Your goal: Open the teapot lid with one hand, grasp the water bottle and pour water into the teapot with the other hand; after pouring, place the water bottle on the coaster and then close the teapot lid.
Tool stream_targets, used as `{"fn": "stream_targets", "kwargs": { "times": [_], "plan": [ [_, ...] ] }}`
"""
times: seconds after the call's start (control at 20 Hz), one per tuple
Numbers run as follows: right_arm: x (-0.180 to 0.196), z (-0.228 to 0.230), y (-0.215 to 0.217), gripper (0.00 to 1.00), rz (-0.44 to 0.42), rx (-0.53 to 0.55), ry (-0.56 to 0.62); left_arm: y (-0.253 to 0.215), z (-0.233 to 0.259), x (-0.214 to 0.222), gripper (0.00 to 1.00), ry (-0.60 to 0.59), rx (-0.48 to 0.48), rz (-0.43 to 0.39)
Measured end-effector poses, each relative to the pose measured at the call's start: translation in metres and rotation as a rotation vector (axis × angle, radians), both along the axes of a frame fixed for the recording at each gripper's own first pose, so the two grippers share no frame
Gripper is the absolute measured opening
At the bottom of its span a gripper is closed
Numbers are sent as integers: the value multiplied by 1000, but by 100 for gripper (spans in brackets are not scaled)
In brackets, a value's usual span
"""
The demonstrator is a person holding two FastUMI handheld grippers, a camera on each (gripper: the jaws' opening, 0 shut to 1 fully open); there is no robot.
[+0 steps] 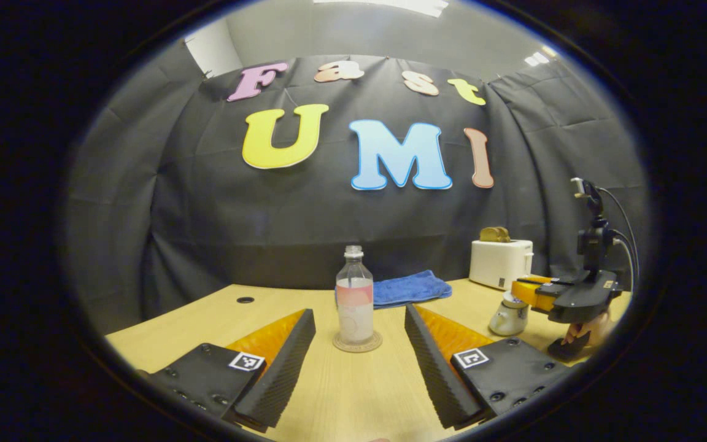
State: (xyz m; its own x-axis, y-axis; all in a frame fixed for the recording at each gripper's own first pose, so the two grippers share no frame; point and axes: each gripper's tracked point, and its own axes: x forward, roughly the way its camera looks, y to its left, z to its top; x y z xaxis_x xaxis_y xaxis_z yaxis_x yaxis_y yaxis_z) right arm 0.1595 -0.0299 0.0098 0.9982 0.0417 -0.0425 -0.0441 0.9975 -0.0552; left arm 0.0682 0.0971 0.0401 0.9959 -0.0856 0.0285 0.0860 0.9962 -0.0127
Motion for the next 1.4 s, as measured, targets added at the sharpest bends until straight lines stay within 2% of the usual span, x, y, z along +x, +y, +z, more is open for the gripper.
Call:
{"fn": "stream_targets", "kwargs": {
  "times": [0.3, 0.4, 0.55, 0.6, 0.7, 0.8, 1.0, 1.15, 1.25, 1.4],
  "plan": [
    [4, -8, -2, 8, -14, -15, 29, -2, -10, 1, 100, 25, -31, -4],
    [-2, 2, -3, 11, -20, -16, 14, -5, -12, 0, 100, 31, -29, -11],
    [-22, 48, -12, 43, -53, -6, -99, -9, -8, -3, 100, 25, -10, -20],
    [-35, 66, -13, 49, -60, -17, -140, -12, -5, -6, 100, 19, -4, -25],
    [-69, 79, -8, 49, -50, -24, -160, -20, -3, -13, 100, 5, 2, -27],
    [-107, 63, 10, 49, 2, 17, -122, -38, -8, -23, 100, 2, -3, -38],
    [-156, 44, 11, 49, -50, 31, -138, -66, -23, -50, 100, 16, -7, -24],
    [-169, 20, 31, 50, -1, 54, -71, -86, -31, -64, 100, 27, -25, -44],
    [-170, 10, 33, 64, -13, 50, -49, -87, -35, -67, 100, 26, -10, -16],
    [-173, -9, 41, 63, -11, 33, -15, -89, -44, -74, 100, 31, 4, 30]
  ]
}}
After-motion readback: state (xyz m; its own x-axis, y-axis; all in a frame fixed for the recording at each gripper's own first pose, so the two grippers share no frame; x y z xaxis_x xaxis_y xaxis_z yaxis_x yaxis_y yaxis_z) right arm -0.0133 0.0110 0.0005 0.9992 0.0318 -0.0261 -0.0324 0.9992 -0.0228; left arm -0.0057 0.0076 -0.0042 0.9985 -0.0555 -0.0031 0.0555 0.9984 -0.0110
